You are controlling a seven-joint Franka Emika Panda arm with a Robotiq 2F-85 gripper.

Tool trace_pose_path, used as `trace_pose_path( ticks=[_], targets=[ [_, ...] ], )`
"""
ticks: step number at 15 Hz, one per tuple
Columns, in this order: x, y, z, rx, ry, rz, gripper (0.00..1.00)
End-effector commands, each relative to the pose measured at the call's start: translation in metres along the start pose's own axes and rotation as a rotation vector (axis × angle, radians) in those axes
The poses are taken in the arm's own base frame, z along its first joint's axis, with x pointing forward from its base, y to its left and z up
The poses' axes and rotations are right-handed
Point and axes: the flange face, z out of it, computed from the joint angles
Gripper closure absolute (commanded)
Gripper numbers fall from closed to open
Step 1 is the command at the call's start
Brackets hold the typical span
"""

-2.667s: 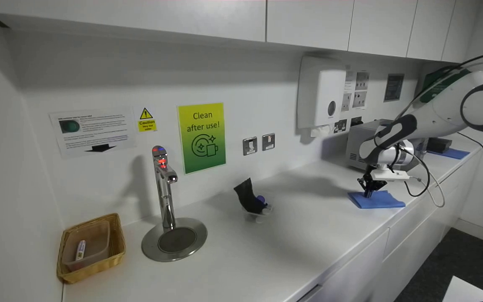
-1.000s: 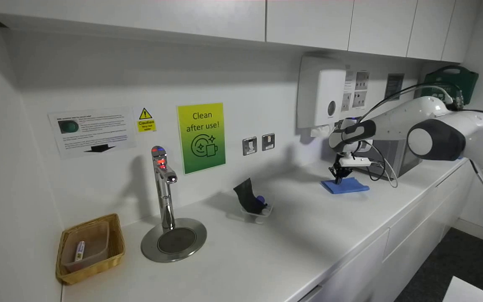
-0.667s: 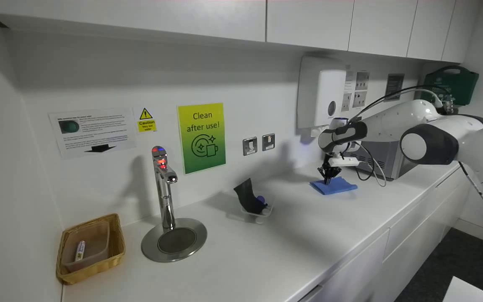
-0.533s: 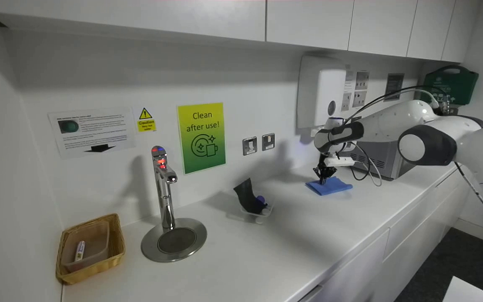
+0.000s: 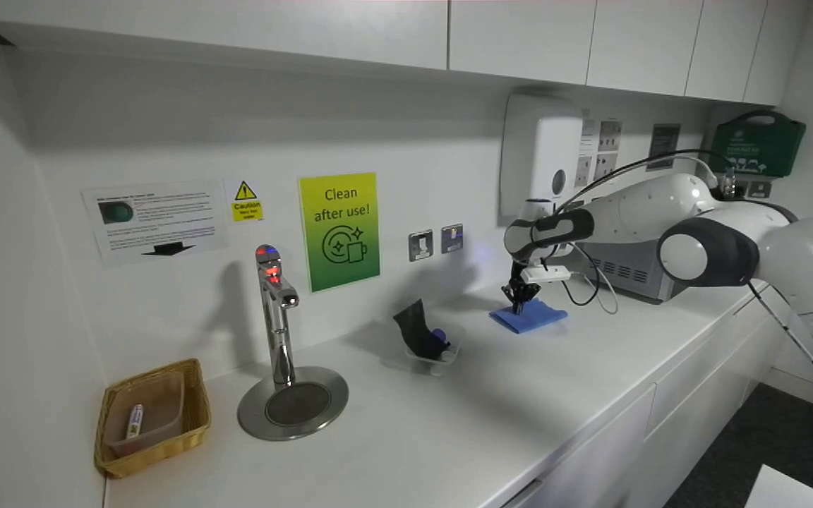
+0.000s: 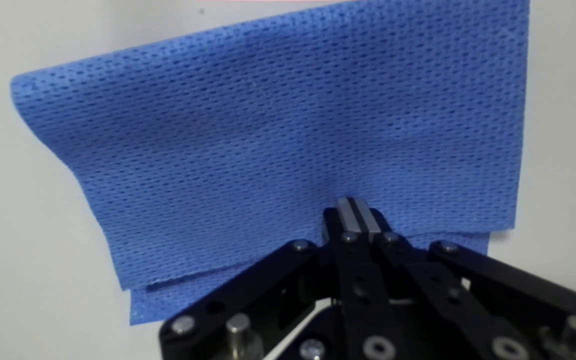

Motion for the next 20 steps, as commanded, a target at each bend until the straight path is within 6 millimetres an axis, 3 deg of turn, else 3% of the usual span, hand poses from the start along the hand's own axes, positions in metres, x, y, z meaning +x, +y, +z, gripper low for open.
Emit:
trace_pose_path(
  ticks=[1,9,15,17,20],
  targets=[
    [0.002,-0.021,0.002,0.001,-0.027,-0.017,1.0],
    [-0.014,-0.091,0.007,0.007,-0.032,-0.136,1.0],
    [-0.039,-0.144,0.01,0.02,-0.04,-0.256,1.0],
    [-0.052,-0.153,0.011,0.039,-0.058,-0.283,1.0],
    [-0.076,-0.15,0.01,0.015,-0.08,-0.307,1.0]
  ],
)
